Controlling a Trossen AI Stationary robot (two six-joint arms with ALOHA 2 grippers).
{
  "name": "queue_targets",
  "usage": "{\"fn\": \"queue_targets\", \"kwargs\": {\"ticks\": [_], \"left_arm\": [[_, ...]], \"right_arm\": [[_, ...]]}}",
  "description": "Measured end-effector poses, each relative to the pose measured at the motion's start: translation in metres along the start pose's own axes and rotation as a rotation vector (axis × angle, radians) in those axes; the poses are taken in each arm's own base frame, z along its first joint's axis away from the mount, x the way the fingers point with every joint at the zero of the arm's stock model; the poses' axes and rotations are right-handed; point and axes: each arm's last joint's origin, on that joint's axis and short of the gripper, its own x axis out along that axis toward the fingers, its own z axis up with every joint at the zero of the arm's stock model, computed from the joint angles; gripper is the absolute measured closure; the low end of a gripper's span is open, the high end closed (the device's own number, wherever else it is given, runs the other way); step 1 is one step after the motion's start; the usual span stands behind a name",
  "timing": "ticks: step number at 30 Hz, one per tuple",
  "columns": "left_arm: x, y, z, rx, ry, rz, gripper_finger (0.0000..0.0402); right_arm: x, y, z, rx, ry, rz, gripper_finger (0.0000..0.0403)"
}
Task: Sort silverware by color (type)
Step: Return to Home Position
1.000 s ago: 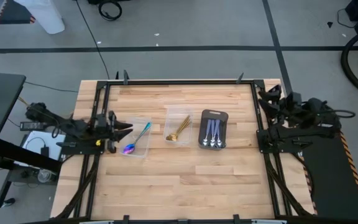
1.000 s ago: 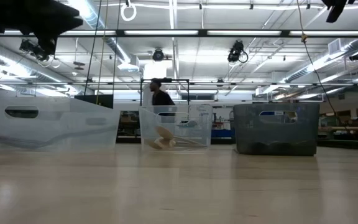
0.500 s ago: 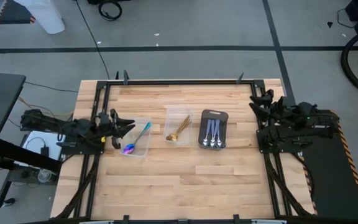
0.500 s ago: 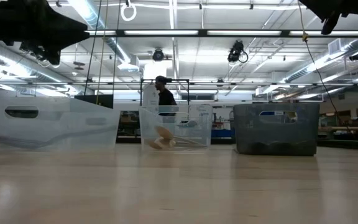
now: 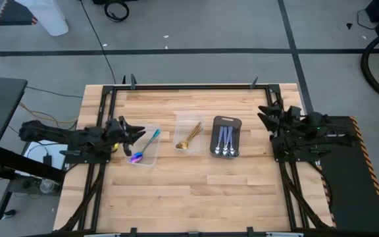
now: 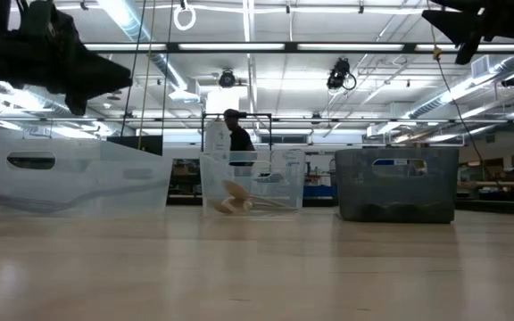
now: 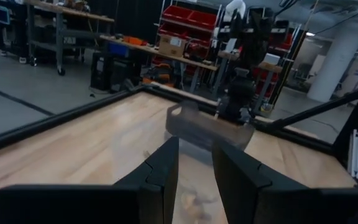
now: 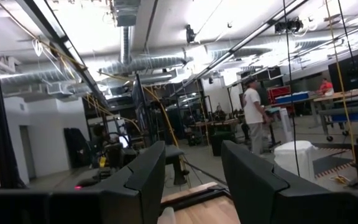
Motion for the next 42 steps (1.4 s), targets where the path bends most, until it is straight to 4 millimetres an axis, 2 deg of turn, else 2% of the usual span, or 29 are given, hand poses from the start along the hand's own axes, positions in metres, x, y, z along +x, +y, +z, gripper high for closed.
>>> {"fn": "queue_targets", "kwargs": {"ticks": [5,23,30,38,42], "left_arm": [[0.000,0.004,-0.012,-0.014,-0.003,0.006,0.0297],[0.000,0.004,-0.015,0.015,0.022,0.007,0.0297],[0.000,0.004,-0.015,0.050,0.025,0.007,0.0297],[0.000,0.006,-0.015,0.060,0.006,0.071,0.0297],[0.000,0.007,-0.014,0.113,0.001,0.089,0.0297]], "right_arm": [[0.000,0.000,-0.008,0.006,0.019,-0.002,0.0235],[-0.005,-0.004,-0.051,0.046,0.031,-0.010,0.0235],[-0.005,-0.005,-0.053,0.045,0.043,-0.015,0.0235],[-0.007,-0.010,-0.061,0.061,0.110,-0.201,0.0235],[-0.007,-0.010,-0.061,0.028,0.115,-0.205,0.0235]]}}
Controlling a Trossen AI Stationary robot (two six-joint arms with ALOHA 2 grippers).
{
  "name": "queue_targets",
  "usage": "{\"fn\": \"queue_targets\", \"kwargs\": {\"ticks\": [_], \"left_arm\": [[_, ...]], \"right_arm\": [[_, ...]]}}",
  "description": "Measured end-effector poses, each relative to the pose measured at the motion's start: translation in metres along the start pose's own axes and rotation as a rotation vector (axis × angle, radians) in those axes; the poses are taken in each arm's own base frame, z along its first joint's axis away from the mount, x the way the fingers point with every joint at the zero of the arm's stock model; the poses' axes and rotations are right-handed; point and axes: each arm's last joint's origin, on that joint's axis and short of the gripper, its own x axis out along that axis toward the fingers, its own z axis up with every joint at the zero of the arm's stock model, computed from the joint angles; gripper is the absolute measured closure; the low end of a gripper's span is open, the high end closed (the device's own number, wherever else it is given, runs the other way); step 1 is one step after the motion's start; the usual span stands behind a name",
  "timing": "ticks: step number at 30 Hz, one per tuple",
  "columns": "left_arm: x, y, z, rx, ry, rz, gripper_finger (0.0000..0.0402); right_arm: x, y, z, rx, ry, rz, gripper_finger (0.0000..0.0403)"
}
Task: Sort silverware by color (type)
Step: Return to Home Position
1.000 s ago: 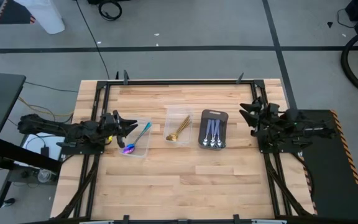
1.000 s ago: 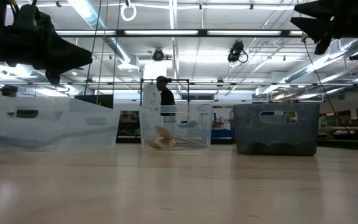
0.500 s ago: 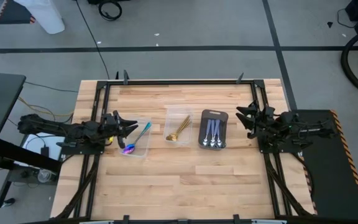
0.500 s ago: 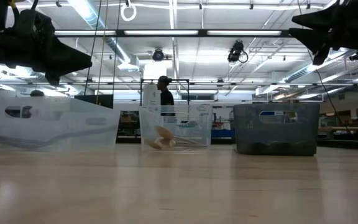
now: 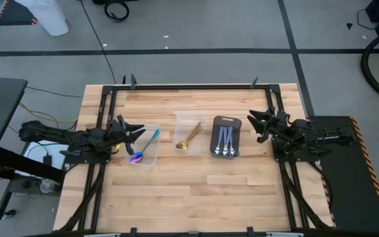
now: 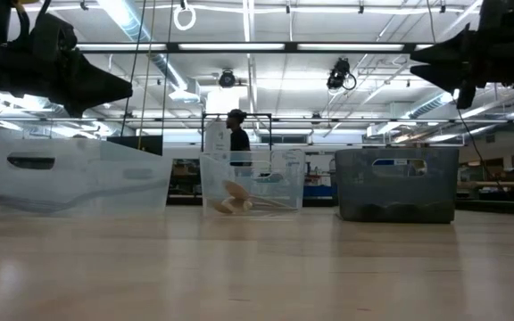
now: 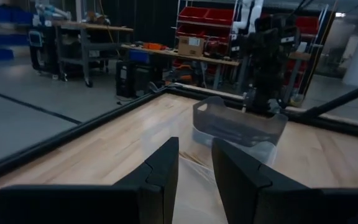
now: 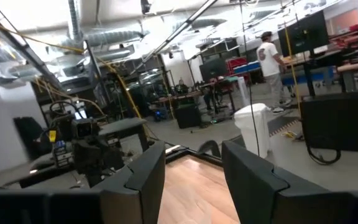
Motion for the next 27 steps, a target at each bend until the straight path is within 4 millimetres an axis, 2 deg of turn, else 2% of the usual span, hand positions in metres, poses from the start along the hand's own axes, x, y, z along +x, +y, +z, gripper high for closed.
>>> {"fn": "queue_targets", "kwargs": {"ticks": [27], "left_arm": [[0.0000,0.0000,-0.0002,0.025,0.001,0.000,0.0297]], "right_arm": [[0.0000,0.0002,0.0000,-0.006,0.000,0.006,0.0235]]}}
